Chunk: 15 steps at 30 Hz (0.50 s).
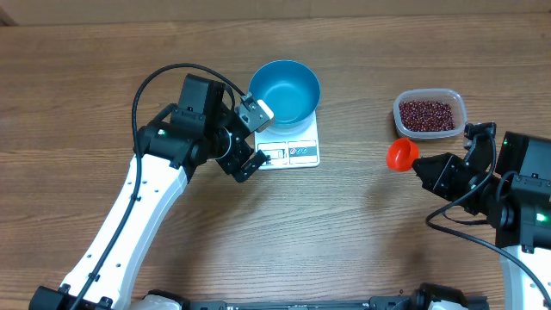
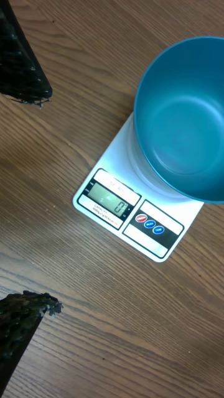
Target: Scoop item into bowl and weigh 150g on scale
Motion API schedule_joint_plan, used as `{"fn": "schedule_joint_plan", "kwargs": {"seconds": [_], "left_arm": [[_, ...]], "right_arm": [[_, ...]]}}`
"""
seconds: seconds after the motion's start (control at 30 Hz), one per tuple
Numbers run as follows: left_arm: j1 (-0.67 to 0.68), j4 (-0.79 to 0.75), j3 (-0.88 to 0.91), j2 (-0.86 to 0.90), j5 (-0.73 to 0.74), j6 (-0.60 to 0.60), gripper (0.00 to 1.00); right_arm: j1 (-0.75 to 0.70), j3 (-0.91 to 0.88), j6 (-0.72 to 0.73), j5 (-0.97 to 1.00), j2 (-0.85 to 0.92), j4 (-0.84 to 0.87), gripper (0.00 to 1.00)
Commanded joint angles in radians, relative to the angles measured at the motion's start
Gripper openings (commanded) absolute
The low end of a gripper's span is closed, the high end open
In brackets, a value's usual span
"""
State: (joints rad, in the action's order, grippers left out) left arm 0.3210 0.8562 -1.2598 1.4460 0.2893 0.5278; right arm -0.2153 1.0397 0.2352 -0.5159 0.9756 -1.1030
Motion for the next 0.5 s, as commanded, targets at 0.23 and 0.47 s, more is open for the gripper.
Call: {"fn": "schedule_joint_plan", "kwargs": {"seconds": [0.23,0.47], "left_arm": [[0.006,-0.021,0.003,0.005,0.022,0.018,0.99],[0.006,-0.014,0.003,0.005,0.045,-0.039,0.99]], "right_arm": [[-0.004,0.027,-0.008,0.003,-0.003,0.001,0.04],[-0.004,0.027,-0.004,0.003,-0.003,0.001,0.04]]}}
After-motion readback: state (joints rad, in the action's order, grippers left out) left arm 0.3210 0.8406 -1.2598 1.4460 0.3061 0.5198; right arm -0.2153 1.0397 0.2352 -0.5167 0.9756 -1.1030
